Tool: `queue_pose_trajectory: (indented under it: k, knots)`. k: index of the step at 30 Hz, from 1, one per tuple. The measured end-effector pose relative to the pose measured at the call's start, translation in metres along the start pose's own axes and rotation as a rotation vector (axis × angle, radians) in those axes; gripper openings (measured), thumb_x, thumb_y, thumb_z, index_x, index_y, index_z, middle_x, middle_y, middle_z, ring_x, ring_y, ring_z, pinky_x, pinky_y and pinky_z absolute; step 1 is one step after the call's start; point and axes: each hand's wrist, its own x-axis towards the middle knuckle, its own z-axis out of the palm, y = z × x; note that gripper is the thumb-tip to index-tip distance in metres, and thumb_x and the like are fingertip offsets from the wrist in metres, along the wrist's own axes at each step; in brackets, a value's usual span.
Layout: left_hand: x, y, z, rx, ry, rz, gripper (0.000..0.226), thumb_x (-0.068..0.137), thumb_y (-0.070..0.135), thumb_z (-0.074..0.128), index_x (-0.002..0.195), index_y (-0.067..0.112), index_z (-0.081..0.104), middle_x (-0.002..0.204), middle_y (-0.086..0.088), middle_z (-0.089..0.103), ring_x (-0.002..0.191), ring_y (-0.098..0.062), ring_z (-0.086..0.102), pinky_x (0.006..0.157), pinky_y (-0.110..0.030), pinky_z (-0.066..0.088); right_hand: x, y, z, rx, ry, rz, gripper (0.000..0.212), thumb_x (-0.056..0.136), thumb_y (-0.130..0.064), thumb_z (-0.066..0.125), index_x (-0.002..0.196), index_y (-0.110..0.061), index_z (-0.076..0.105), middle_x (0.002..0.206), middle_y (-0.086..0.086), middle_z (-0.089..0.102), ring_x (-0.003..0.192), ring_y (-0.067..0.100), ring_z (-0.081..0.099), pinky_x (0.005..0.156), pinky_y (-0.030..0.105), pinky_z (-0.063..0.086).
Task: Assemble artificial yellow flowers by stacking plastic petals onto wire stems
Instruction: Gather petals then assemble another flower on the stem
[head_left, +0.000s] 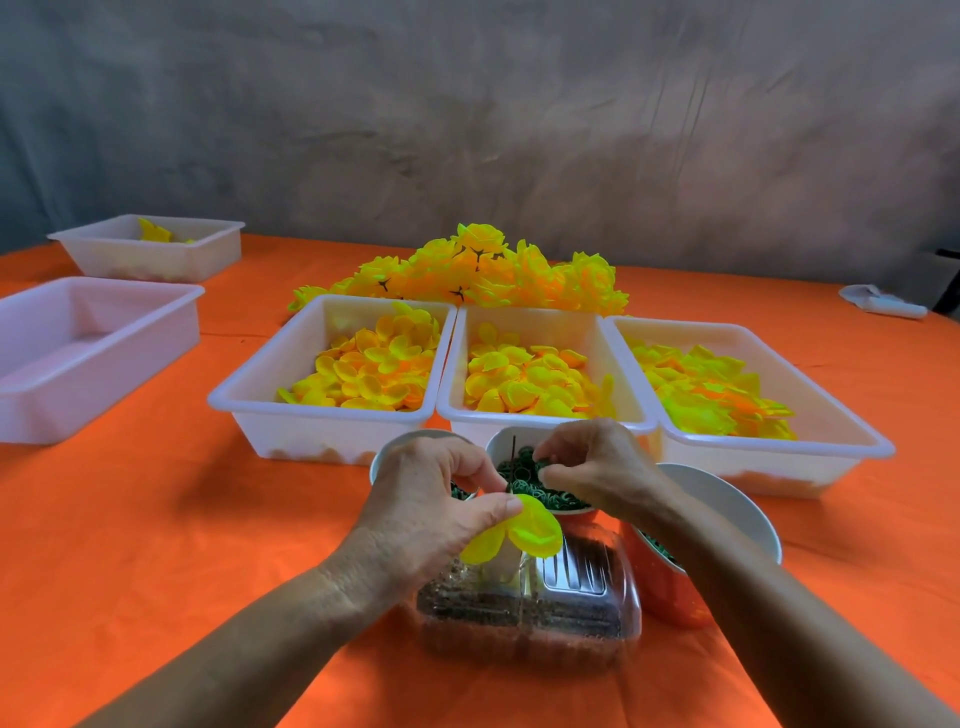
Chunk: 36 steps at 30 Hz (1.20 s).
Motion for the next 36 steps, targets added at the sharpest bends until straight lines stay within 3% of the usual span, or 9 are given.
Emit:
queue_pose_trajectory:
  k: [4,8,11,14,18,24,29,36]
  knots:
    - [0.000,-0.001,0.001,0.000,-0.003,0.013,0.017,0.067,0.021,0.084,0.063,0.025,0.067,0.076,0.002,0.069,0.077,-0.010,0.064,0.072,-0.024,0.048,-0.003,-0.001,0.000,0.289,0.050,0.046,0.025,0.069,0.002,0.075,0.068,-0.022,0.071,0.065,0.007,0.068,0.062,0.008,0.058,0.062,0.023,0.044]
    - [0.000,-0.002,0.001,-0.005,0.000,0.009,0.015,0.067,0.022,0.084,0.064,0.023,0.069,0.076,0.002,0.069,0.077,-0.010,0.063,0.072,-0.025,0.048,-0.009,-0.006,0.001,0.590,0.081,0.031,0.025,0.071,0.012,0.071,0.075,-0.013,0.071,0.063,-0.003,0.070,0.058,0.004,0.062,0.056,0.016,0.049]
    - [0.000,-0.001,0.001,0.004,0.004,0.013,0.014,0.068,0.021,0.084,0.066,0.020,0.070,0.076,0.002,0.069,0.077,-0.010,0.063,0.072,-0.023,0.048,-0.012,-0.010,-0.001,0.742,0.082,0.057,0.018,0.077,0.000,0.069,0.090,-0.012,0.071,0.072,0.000,0.072,0.065,0.007,0.066,0.057,0.015,0.048]
    - [-0.001,-0.001,0.001,0.001,0.014,0.027,0.013,0.068,0.020,0.083,0.066,0.018,0.070,0.075,0.002,0.069,0.077,-0.012,0.064,0.072,-0.024,0.048,-0.016,-0.016,-0.002,1.023,0.046,0.149,0.016,0.070,-0.015,0.068,0.084,-0.011,0.074,0.076,0.007,0.073,0.068,0.011,0.069,0.057,0.017,0.051]
    - [-0.003,0.000,0.000,0.027,0.022,0.065,0.011,0.073,0.024,0.080,0.068,0.017,0.073,0.074,0.003,0.069,0.077,-0.010,0.064,0.074,-0.025,0.047,-0.023,-0.033,-0.002,1.324,-0.033,0.247,0.013,0.065,-0.013,0.066,0.072,-0.012,0.077,0.078,0.010,0.073,0.066,0.015,0.070,0.053,0.019,0.053]
    - [-0.001,0.002,0.000,0.020,-0.004,0.081,0.012,0.075,0.023,0.078,0.070,0.014,0.072,0.083,0.000,0.070,0.087,-0.017,0.065,0.081,-0.038,0.048,-0.039,-0.053,-0.005,1.261,-0.088,0.173,0.019,0.054,-0.018,0.075,0.073,-0.018,0.077,0.083,0.005,0.075,0.076,0.015,0.071,0.061,0.021,0.055]
    - [-0.002,0.003,-0.001,0.023,-0.006,0.091,0.012,0.075,0.024,0.079,0.073,0.013,0.073,0.090,-0.001,0.071,0.090,-0.016,0.065,0.085,-0.038,0.048,-0.051,-0.060,0.001,1.078,-0.013,0.055,0.029,0.047,-0.021,0.079,0.076,-0.021,0.078,0.082,0.001,0.074,0.077,0.012,0.067,0.067,0.018,0.053]
    - [-0.002,0.004,-0.001,0.026,-0.007,0.093,0.012,0.075,0.025,0.079,0.071,0.016,0.072,0.087,-0.001,0.070,0.088,-0.018,0.064,0.082,-0.039,0.048,-0.055,-0.063,0.002,1.041,0.085,-0.034,0.028,0.047,-0.023,0.080,0.075,-0.019,0.077,0.079,0.003,0.074,0.076,0.014,0.068,0.068,0.019,0.052]
